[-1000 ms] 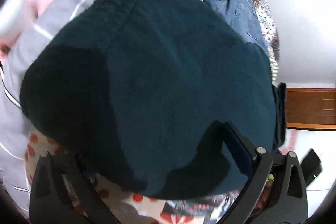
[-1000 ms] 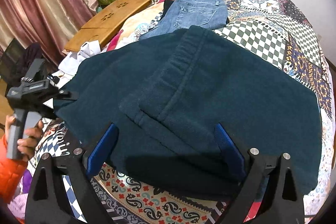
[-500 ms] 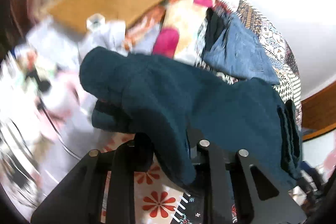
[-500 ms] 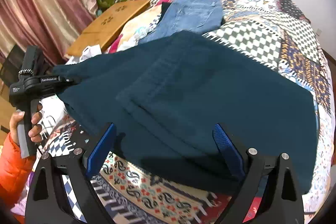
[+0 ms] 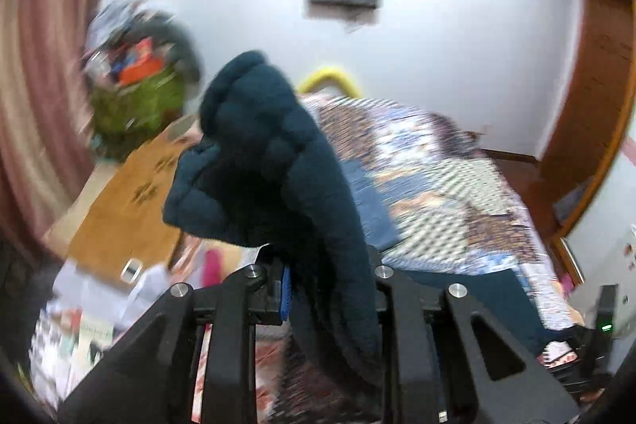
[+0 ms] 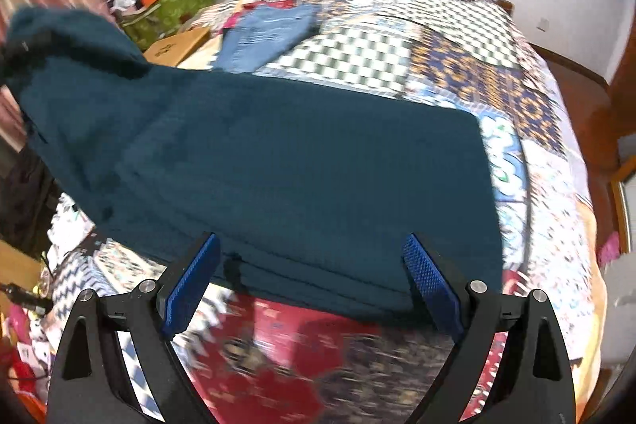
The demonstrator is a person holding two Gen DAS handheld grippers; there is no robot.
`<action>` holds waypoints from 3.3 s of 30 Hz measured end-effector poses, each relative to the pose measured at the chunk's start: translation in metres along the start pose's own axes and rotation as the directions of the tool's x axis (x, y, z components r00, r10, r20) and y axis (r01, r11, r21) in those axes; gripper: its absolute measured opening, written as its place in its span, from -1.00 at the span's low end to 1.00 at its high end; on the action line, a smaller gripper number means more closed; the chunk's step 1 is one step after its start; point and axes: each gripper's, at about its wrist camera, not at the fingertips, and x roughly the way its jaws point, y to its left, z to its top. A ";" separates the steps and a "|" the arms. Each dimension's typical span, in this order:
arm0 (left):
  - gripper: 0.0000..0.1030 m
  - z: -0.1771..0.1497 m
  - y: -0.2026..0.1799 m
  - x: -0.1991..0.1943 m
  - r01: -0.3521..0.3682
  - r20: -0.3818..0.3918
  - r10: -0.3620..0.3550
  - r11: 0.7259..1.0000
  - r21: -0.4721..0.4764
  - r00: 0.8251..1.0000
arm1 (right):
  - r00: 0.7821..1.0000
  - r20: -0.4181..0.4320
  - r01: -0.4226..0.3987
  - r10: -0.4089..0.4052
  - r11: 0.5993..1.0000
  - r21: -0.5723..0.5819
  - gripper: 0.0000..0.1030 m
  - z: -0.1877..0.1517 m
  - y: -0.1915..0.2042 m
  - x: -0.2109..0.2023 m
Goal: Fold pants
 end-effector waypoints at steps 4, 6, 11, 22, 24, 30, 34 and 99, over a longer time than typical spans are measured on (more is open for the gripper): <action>-0.62 0.016 -0.057 0.007 0.116 0.000 -0.117 0.992 0.058 0.993 | 0.999 -0.033 -0.025 0.026 0.999 0.034 0.79 -0.011 -0.019 0.008; -0.64 0.018 -0.085 0.020 0.180 -0.035 -0.178 0.981 0.076 0.983 | 0.999 -0.028 -0.046 0.047 0.998 0.032 0.80 -0.012 -0.021 0.011; -0.64 0.008 -0.144 0.053 0.299 -0.144 -0.282 0.947 0.114 0.949 | 0.997 -0.023 -0.071 0.072 0.997 0.035 0.81 -0.009 -0.023 0.014; -0.64 -0.045 -0.221 0.100 0.462 -0.406 -0.369 0.873 0.159 0.836 | 0.997 0.014 -0.077 0.076 0.996 0.049 0.76 -0.020 -0.032 0.002; -0.62 -0.056 -0.233 0.107 0.478 -0.454 -0.362 0.861 0.171 0.814 | 0.997 0.023 -0.075 0.074 0.996 0.057 0.76 -0.022 -0.035 -0.003; -0.48 -0.076 -0.257 0.109 0.477 -0.531 -0.289 0.840 0.258 0.796 | 0.998 0.029 -0.055 0.053 0.996 0.065 0.76 -0.029 -0.038 -0.011; -0.36 -0.079 -0.258 0.111 0.463 -0.558 -0.251 0.841 0.278 0.791 | 0.999 0.026 -0.049 0.047 0.996 0.073 0.77 -0.031 -0.040 -0.012; 1.00 -0.135 -0.015 0.118 0.199 -0.594 -0.073 0.968 0.150 0.801 | 0.998 0.062 0.004 -0.006 0.999 0.036 0.80 -0.028 -0.015 -0.041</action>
